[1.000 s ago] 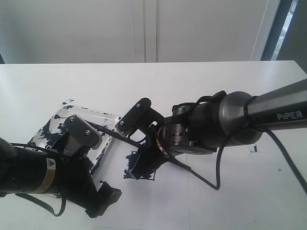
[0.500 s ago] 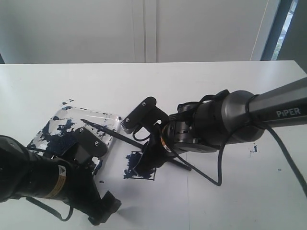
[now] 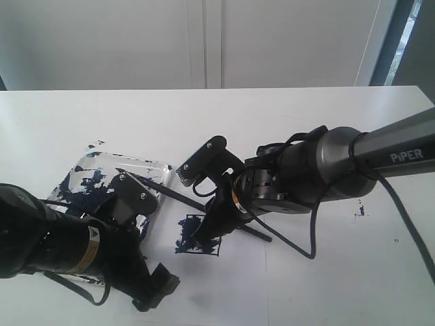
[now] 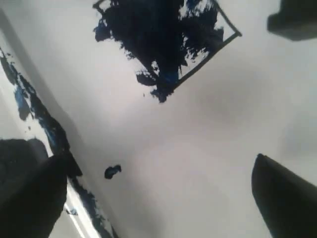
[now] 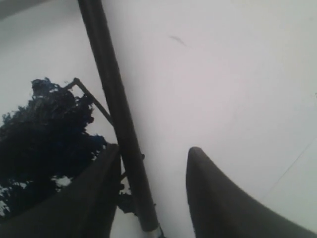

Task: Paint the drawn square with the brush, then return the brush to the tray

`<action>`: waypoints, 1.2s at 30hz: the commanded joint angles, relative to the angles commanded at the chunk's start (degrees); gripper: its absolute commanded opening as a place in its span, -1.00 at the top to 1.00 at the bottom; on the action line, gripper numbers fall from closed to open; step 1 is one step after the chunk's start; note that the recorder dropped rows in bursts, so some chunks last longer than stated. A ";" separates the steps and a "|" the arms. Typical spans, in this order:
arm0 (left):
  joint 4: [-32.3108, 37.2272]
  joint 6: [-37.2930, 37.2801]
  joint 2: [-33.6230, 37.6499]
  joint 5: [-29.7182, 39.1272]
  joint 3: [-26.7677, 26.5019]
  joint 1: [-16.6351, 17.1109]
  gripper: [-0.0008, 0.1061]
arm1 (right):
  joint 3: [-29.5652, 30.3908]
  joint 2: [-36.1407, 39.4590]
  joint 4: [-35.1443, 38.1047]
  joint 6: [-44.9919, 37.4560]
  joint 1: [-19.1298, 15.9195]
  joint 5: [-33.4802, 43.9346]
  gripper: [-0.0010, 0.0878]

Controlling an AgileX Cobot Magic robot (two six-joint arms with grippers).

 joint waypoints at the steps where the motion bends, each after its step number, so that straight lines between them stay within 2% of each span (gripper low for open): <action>1: 0.00 0.00 -0.77 0.00 -0.18 0.00 -0.90 | 0.00 0.00 0.09 0.00 0.00 -0.24 0.20; 8: 0.00 0.93 -1.28 -5.52 -0.51 0.00 -0.90 | 0.00 0.73 0.33 0.00 0.00 -1.31 0.25; 19: 0.00 1.95 5.58 -5.29 -0.51 0.00 -0.90 | 0.00 1.73 0.80 0.00 0.00 -1.80 0.25; 21: 0.00 2.06 6.66 -5.17 -0.51 0.00 -0.90 | 0.00 1.73 0.80 0.00 0.00 -1.80 0.36; 27: 0.00 2.31 8.82 -4.58 -0.51 0.00 -0.90 | 0.00 1.73 0.80 0.00 0.00 -1.80 0.95; 36: 0.00 2.31 8.81 -4.46 -0.51 0.00 -0.90 | 0.00 0.23 0.80 -0.50 0.11 -1.25 0.98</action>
